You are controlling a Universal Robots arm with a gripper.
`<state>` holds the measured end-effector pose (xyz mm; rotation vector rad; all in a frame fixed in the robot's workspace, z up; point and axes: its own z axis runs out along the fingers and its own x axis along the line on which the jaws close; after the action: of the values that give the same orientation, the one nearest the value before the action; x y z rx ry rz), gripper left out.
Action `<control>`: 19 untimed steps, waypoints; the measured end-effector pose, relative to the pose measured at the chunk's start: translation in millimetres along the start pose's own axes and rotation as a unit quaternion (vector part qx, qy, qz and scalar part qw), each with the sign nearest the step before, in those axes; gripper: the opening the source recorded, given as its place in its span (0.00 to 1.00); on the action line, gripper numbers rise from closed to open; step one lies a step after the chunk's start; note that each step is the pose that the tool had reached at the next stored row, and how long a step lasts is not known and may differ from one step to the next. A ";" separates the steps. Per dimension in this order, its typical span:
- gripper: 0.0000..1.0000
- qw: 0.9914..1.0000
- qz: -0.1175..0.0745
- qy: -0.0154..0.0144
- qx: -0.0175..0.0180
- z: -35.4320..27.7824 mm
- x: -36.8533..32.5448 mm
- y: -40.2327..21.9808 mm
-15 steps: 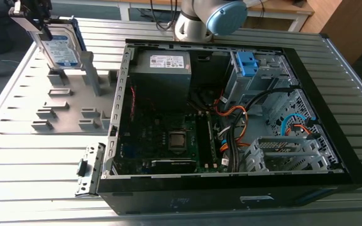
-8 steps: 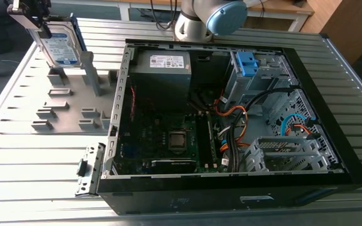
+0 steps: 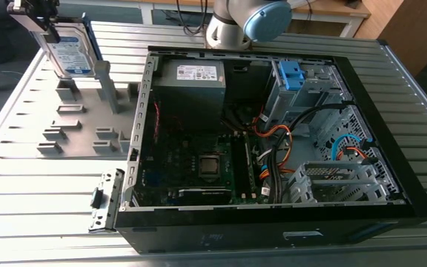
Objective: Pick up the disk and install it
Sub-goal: 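Pick up the disk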
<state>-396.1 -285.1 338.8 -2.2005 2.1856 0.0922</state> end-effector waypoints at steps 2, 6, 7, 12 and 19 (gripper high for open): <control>0.36 1.000 0.000 -0.001 0.000 -1.2 -0.1 0.0; 0.36 1.000 0.000 -0.002 0.000 -4.3 -0.3 0.1; 0.36 1.000 0.000 -0.002 0.000 -5.2 -0.4 0.1; 0.36 1.000 0.000 -0.004 0.000 -9.4 -0.7 0.1; 0.36 1.000 0.000 -0.006 0.000 -15.7 -1.1 0.2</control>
<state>-396.1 -285.1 354.5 -2.1943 2.1793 0.1049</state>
